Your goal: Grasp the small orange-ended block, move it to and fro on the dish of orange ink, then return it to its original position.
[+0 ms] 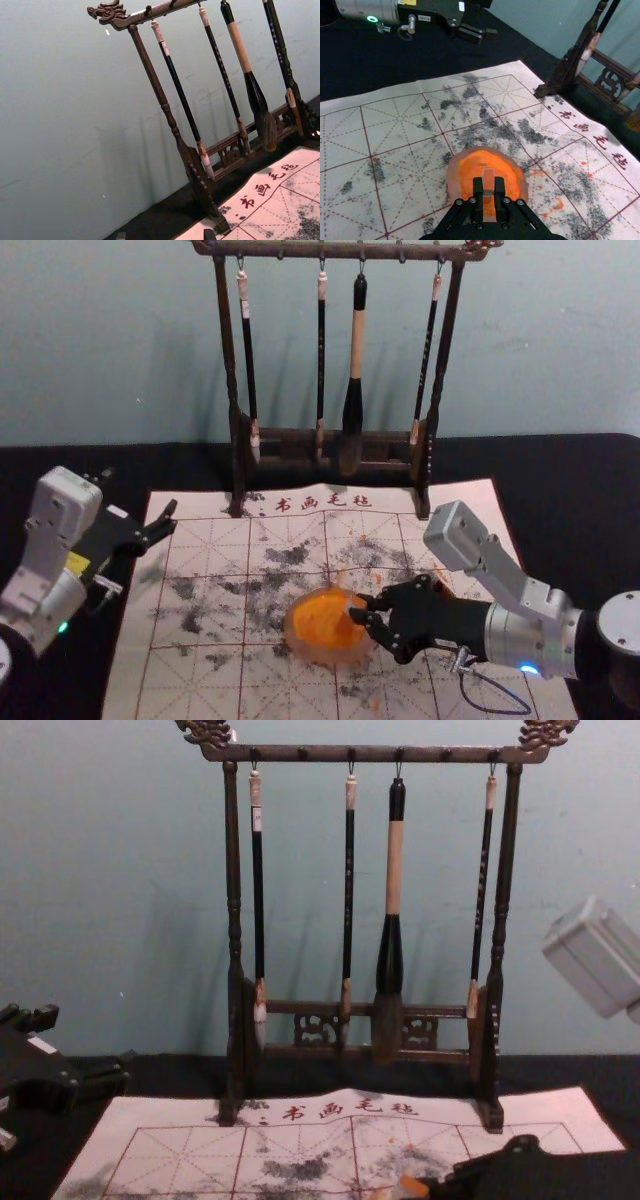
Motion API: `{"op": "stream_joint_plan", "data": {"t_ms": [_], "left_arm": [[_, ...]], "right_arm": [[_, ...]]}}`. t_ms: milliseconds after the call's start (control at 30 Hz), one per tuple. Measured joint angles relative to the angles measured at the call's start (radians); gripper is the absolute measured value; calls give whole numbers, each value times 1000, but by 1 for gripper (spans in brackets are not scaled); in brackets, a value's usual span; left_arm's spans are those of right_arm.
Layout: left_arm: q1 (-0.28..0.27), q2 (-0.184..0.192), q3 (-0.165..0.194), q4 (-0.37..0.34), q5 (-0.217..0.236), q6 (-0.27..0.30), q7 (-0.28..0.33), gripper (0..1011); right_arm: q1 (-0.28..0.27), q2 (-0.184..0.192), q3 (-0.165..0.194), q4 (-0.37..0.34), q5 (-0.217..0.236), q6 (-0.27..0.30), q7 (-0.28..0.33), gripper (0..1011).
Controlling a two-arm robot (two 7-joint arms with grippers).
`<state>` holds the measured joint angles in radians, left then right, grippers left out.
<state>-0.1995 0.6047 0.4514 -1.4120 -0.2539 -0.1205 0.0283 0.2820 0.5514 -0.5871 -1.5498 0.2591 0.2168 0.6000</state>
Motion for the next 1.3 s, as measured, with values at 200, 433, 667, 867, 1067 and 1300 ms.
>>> {"op": "stream_joint_plan", "data": {"t_ms": [200,433,667,867,1067,1300], "left_arm": [[0,0,0,0,0,0,0,1001],[0,0,0,0,0,0,0,1001],[0,0,0,0,0,0,0,1001],[0,0,0,0,0,0,0,1001],[0,0,0,0,0,0,0,1001],[0,0,0,0,0,0,0,1001]], "right_arm": [[3,-4,-6,-2,2,-1,0,95],[12,-6,-10,-5,1,-1,1,95],[16,-2,-4,-17,1,-1,-7,95],[10,8,9,-41,6,6,-17,95],[-20,30,46,-80,31,13,-39,95],[-64,59,98,-125,66,14,-68,95]]}}
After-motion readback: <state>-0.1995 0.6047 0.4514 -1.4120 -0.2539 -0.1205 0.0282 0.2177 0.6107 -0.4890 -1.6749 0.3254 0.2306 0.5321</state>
